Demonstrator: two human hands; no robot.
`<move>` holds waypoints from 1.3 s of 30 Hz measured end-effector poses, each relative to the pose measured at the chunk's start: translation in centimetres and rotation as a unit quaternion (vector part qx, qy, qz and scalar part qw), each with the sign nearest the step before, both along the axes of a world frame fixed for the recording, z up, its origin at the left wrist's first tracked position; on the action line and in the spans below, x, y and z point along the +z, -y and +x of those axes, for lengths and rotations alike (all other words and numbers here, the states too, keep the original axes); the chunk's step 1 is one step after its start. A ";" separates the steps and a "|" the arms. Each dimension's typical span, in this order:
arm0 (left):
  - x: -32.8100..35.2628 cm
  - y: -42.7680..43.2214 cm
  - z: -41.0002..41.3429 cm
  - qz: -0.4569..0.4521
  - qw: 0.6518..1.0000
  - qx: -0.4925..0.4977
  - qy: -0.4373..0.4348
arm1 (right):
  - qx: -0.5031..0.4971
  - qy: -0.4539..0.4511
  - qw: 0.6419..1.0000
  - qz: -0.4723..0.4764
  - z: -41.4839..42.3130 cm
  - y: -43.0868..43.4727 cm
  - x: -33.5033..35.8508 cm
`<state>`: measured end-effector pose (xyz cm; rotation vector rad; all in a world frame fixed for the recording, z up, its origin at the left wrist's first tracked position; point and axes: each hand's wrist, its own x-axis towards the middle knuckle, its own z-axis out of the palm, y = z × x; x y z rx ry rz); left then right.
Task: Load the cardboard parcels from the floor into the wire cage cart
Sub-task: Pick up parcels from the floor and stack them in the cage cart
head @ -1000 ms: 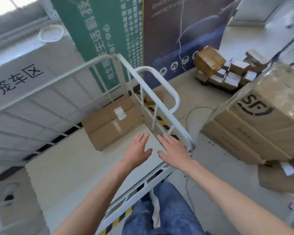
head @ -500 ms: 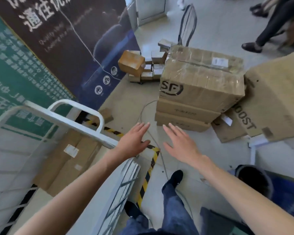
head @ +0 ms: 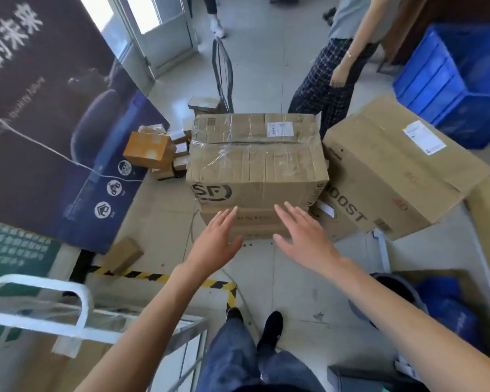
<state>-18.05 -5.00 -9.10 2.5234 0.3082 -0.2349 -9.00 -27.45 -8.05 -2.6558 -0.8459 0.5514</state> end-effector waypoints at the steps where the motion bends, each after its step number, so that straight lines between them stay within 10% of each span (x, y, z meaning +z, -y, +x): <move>1: -0.1 0.0 1.1 -0.002 1.000 -0.003 0.000 | -0.001 0.001 1.000 0.000 0.9 0.3 -0.1; 26: -9.8 -17.2 26.8 -0.013 0.994 -0.013 -0.111 | -0.192 -0.105 0.975 -0.037 26.4 -5.7 -10.1; 39: -15.4 -22.7 28.3 -0.021 0.973 0.143 -0.178 | -0.195 -0.149 0.958 -0.149 32.4 -2.8 -16.3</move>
